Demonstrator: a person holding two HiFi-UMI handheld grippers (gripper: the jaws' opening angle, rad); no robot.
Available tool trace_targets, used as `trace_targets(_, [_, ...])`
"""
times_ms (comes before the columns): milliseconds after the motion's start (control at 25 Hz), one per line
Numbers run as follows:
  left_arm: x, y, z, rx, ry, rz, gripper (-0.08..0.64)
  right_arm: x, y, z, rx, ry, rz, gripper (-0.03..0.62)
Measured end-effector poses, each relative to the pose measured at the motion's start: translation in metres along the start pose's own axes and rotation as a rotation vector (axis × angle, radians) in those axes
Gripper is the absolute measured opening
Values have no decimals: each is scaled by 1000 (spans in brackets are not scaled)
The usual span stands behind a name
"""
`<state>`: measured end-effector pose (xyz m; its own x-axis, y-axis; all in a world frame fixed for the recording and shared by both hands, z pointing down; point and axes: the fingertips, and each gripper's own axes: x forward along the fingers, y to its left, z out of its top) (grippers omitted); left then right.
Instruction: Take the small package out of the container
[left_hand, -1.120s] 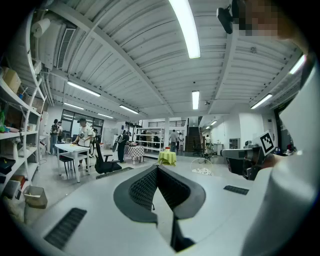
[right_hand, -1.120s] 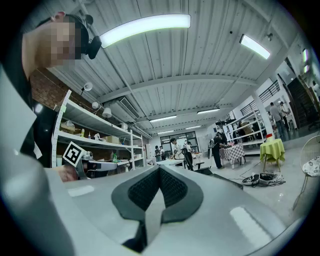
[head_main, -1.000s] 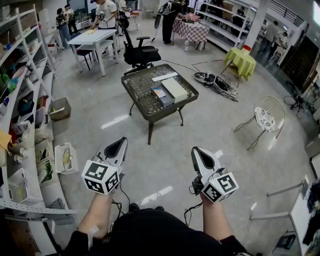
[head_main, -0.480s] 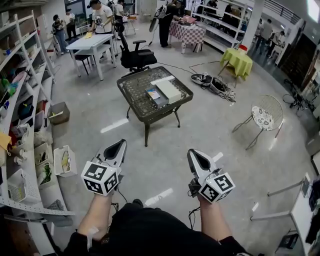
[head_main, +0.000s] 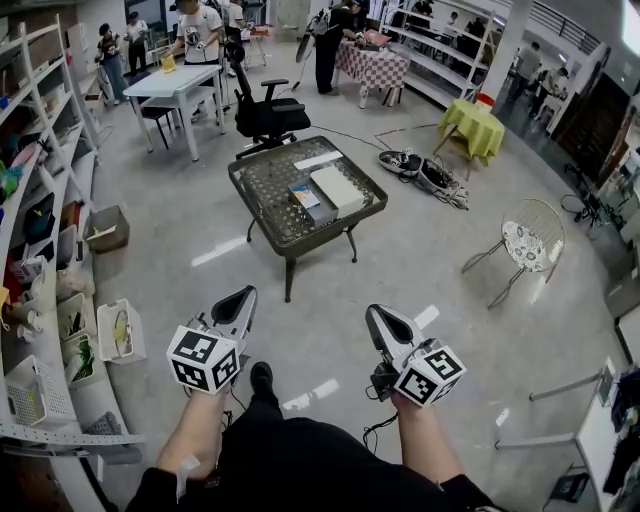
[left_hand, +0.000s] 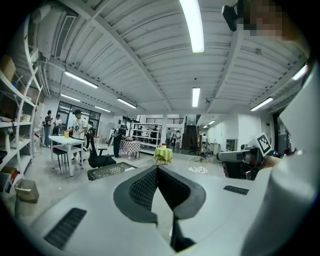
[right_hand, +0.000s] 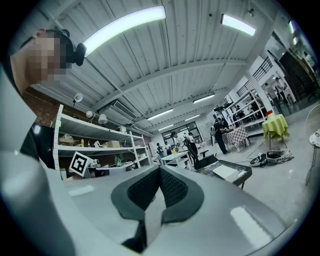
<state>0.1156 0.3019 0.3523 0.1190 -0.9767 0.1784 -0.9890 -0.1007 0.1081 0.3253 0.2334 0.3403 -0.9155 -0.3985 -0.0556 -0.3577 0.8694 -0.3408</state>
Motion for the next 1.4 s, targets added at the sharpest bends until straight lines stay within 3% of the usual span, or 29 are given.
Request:
trace_targets(680, [126,227,24,-21,59,-51,6,282,-39,-27,-8,163,-23,73])
trace_targets(1080, [172,267,15,-44,88,-94,6,341,-81,-55,41,230,-67,95])
trace_targets(1400, [249,287,20,-39,123,-122,6,392,-151,-62,99,217,-83,101])
